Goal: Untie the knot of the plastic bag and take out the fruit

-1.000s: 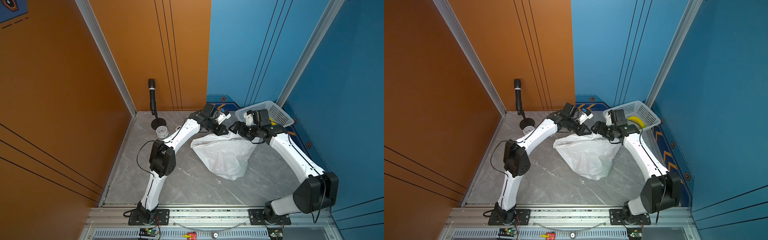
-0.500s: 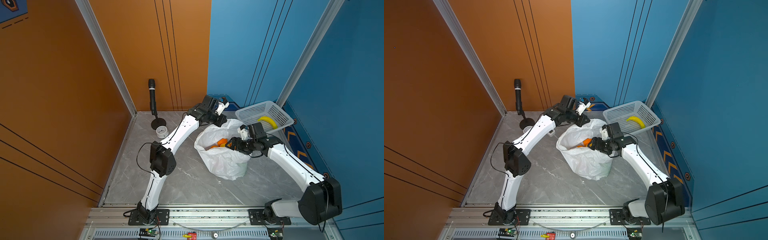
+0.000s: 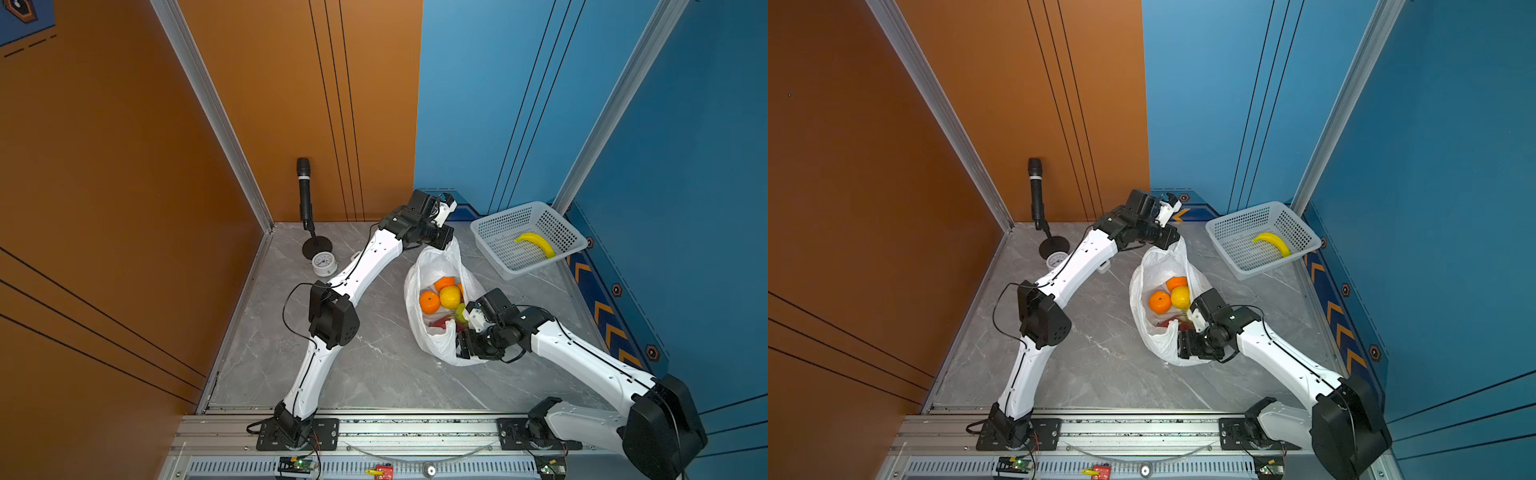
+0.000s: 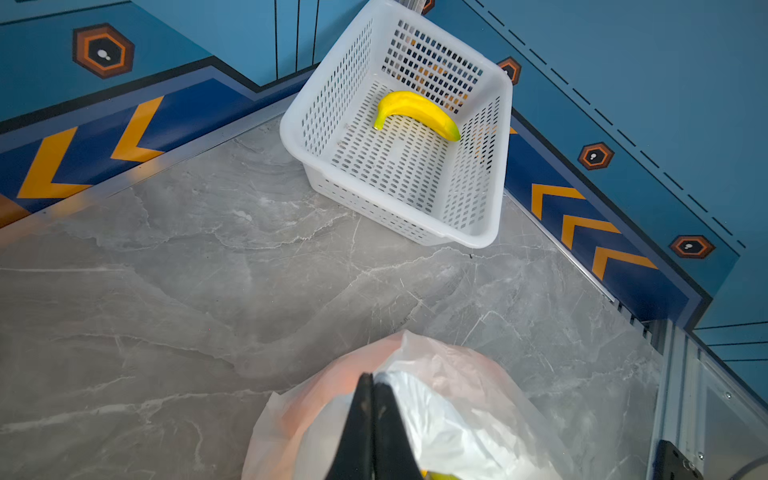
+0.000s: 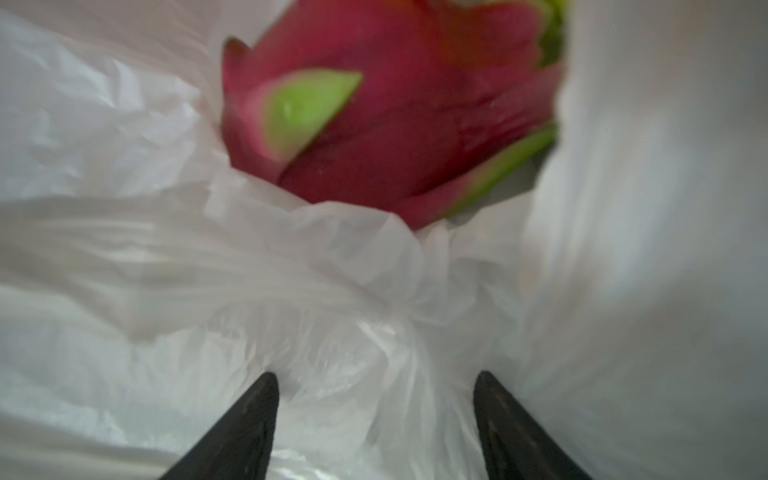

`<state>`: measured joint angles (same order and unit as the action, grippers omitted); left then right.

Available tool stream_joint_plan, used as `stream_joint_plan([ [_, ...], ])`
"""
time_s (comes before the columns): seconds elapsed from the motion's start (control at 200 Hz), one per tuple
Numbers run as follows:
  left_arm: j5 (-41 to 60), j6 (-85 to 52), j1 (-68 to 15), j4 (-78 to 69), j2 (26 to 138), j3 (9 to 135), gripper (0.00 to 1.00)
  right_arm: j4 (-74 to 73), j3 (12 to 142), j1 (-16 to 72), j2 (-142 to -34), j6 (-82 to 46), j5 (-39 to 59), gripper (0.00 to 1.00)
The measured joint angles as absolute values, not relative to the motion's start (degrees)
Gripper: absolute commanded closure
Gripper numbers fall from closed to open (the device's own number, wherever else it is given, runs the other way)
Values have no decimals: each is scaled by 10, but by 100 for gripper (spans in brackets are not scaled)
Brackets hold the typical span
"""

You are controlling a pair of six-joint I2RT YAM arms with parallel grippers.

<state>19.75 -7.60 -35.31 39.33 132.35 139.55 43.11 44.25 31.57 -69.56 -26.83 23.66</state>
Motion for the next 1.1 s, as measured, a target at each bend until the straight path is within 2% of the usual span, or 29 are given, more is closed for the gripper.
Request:
stream_joint_plan([
  [0.03, 197, -76, -353, 393, 1324, 1399, 100, 430, 443, 324, -701, -268, 235, 24],
  [0.125, 197, -81, -353, 397, 1325, 1405, 91, 431, 448, 347, -721, -269, 218, 23],
  [0.3, 179, -88, -355, 394, 1322, 1402, 65, 467, 482, 355, -731, -274, 167, 19],
  [0.436, 150, -91, -360, 392, 1294, 1366, 55, 483, 528, 355, -719, -283, 124, 16],
  [0.686, 103, -92, -372, 390, 1173, 1279, 48, 491, 606, 350, -700, -290, 60, 15],
  [0.911, 55, -128, -384, 381, 1058, 1188, 50, 483, 645, 324, -693, -316, 34, 15],
  [1.101, 5, -161, -443, 377, 987, 1093, 52, 463, 636, 277, -636, -355, 18, 14],
])
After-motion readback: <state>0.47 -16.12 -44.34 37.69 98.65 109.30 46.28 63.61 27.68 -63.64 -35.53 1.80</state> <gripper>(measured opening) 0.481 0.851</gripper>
